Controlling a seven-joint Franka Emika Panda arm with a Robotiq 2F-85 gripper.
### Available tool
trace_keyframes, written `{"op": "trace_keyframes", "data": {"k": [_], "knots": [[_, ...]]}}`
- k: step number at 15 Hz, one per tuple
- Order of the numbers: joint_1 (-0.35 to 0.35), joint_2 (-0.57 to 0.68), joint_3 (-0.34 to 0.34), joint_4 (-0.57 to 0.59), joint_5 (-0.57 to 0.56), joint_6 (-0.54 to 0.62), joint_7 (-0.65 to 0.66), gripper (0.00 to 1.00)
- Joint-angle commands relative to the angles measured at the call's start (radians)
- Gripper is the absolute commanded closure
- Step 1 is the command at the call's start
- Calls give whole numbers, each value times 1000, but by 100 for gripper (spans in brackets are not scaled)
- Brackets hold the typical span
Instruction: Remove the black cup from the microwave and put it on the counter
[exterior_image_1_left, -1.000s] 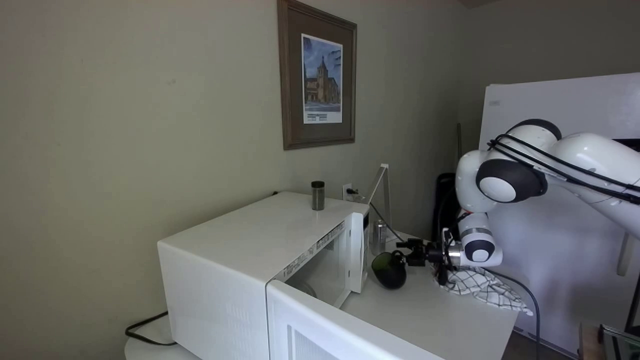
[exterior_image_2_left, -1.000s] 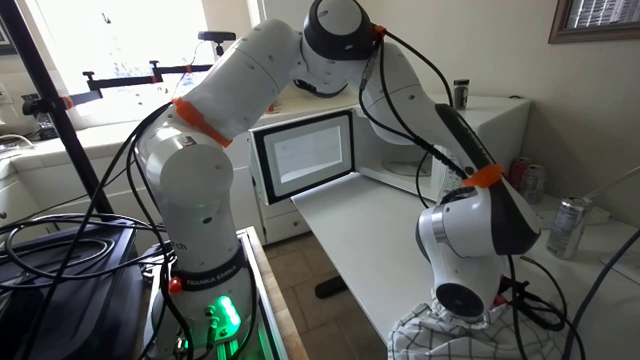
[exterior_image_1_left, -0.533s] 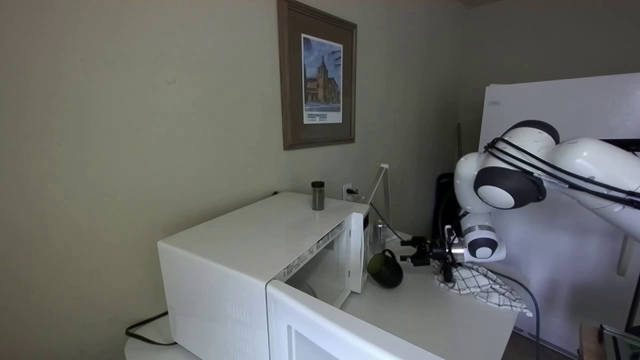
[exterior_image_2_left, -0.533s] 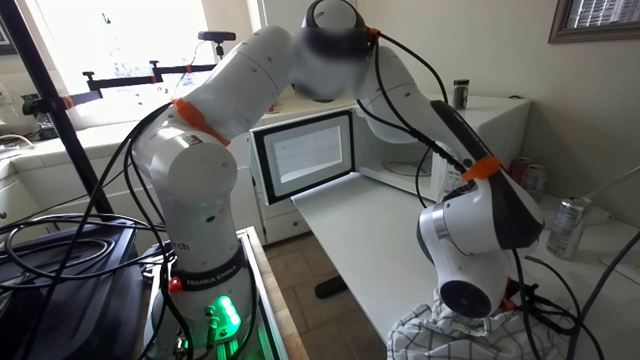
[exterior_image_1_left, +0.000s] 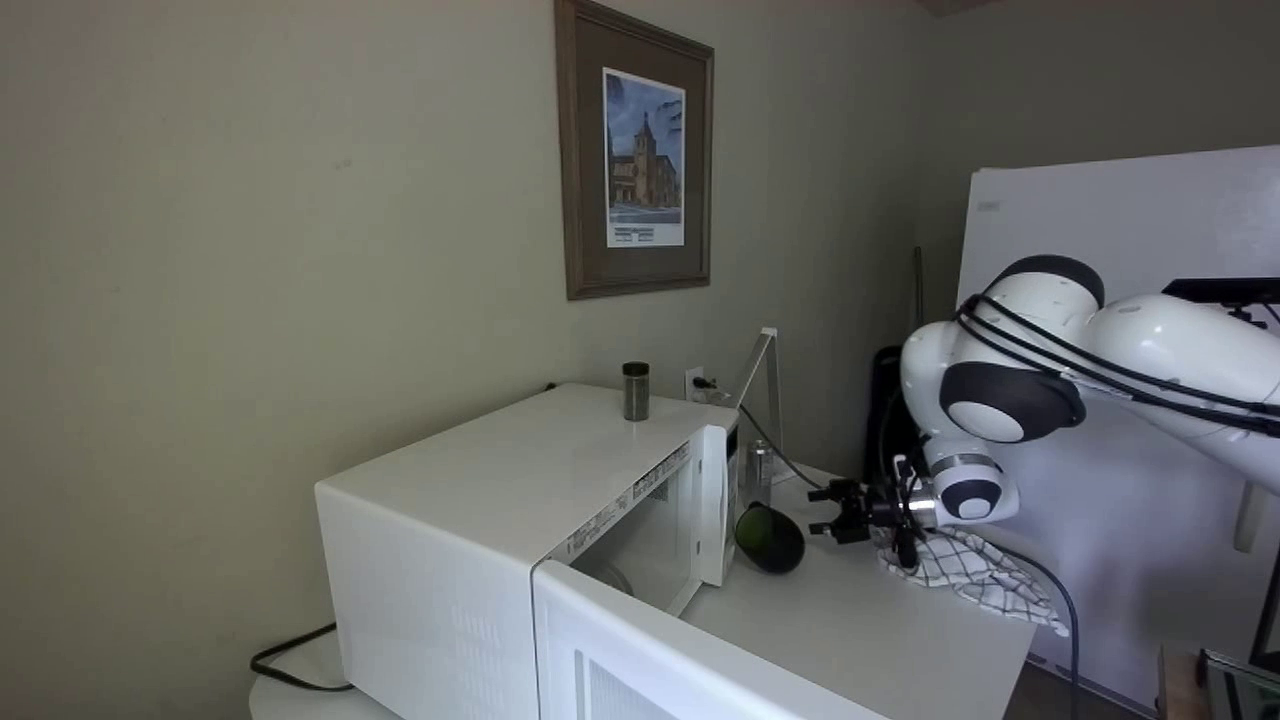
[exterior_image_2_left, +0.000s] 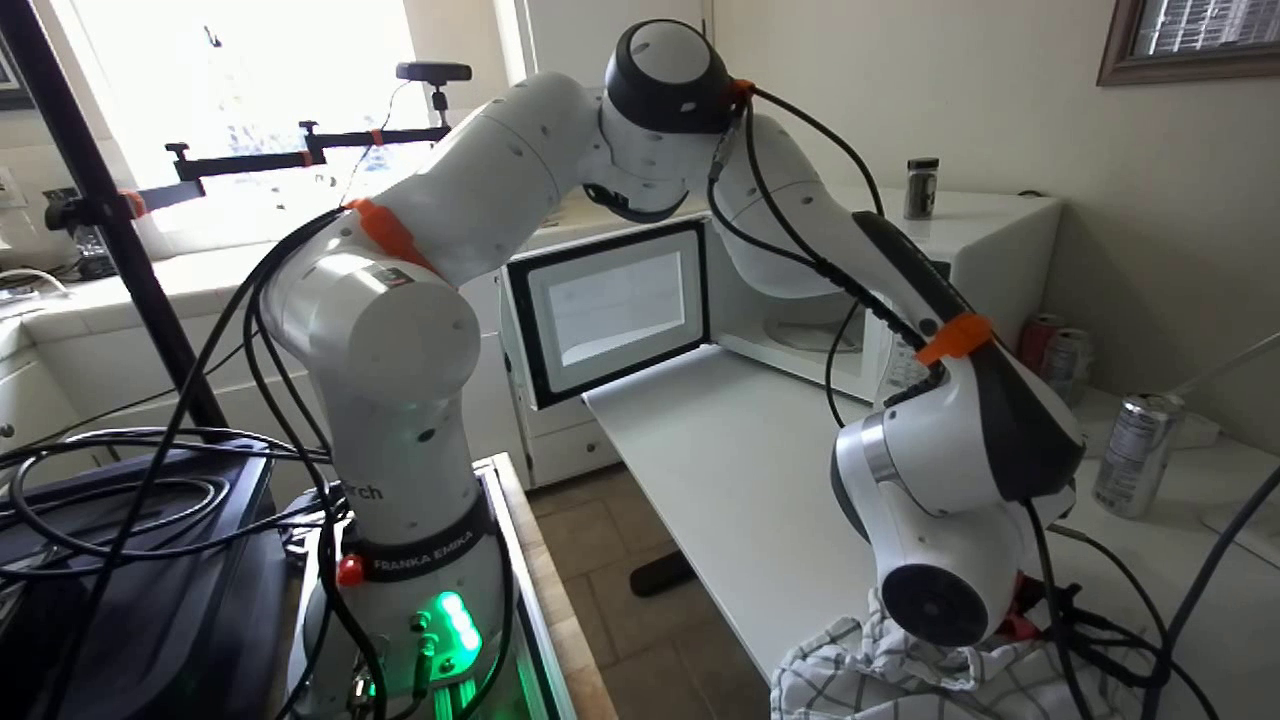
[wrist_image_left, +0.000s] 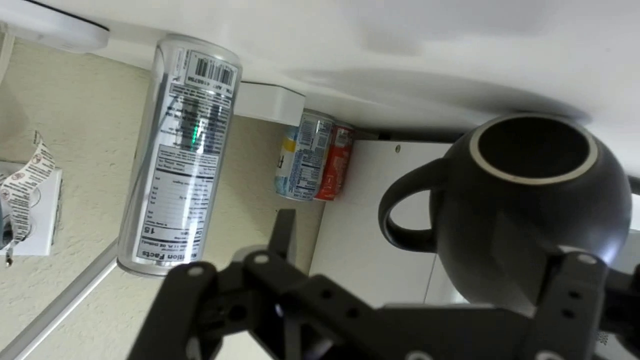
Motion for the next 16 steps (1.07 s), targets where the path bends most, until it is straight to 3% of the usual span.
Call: {"op": "trace_keyframes", "data": {"k": [1,4,7,8,9,10,16], "knots": [[37,29,-25,-28,6,10,-24,0],[54,-17,-37,-73,-13,38,-14,0],[106,-66,-96,-136,-18,61,-12,0],[57,-163,-66,-145,-94,121,-65,0],[142,-106,-146,-168,-39,94,-6,0],[82,-216,-104,-164,-121,169,-56,0],[129,-525,-144,-200,-465,505,56,0]]}}
